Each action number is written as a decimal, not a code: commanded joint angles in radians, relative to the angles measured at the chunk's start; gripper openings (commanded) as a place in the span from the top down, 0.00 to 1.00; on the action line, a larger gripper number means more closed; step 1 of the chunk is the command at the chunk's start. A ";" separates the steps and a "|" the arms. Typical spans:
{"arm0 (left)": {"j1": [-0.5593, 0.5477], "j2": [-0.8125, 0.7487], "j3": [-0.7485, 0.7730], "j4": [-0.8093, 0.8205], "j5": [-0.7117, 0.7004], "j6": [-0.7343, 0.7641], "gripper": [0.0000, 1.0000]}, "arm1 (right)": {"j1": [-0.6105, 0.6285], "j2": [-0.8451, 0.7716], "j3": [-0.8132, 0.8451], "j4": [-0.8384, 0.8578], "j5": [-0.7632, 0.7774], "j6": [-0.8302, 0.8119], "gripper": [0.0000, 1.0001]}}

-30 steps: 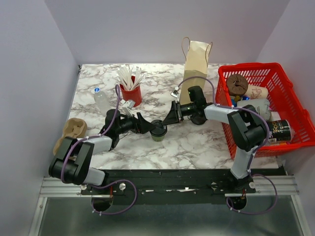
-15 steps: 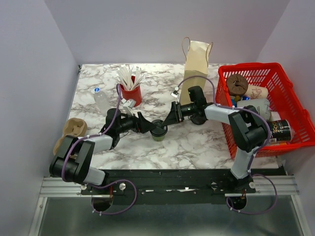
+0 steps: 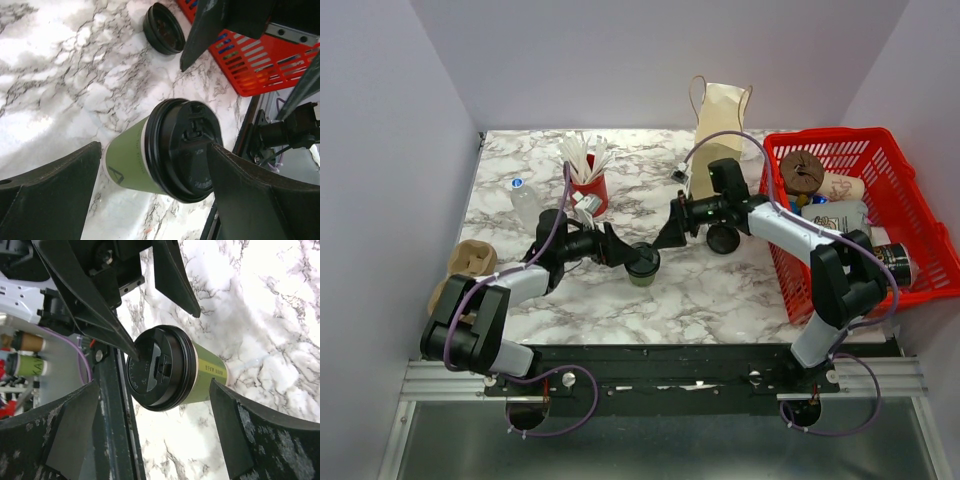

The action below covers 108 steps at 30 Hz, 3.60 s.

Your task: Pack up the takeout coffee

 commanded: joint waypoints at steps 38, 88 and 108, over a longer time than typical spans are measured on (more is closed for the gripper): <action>0.107 0.064 0.058 0.007 -0.055 -0.084 0.13 | 0.222 0.010 0.177 -0.367 0.243 -1.038 0.00; 0.110 0.111 0.052 0.004 -0.013 -0.080 0.14 | 0.228 0.076 0.210 -0.450 0.235 -1.117 0.04; 0.112 0.105 0.033 -0.003 0.032 -0.112 0.15 | 0.233 0.101 0.177 -0.429 0.282 -1.126 0.08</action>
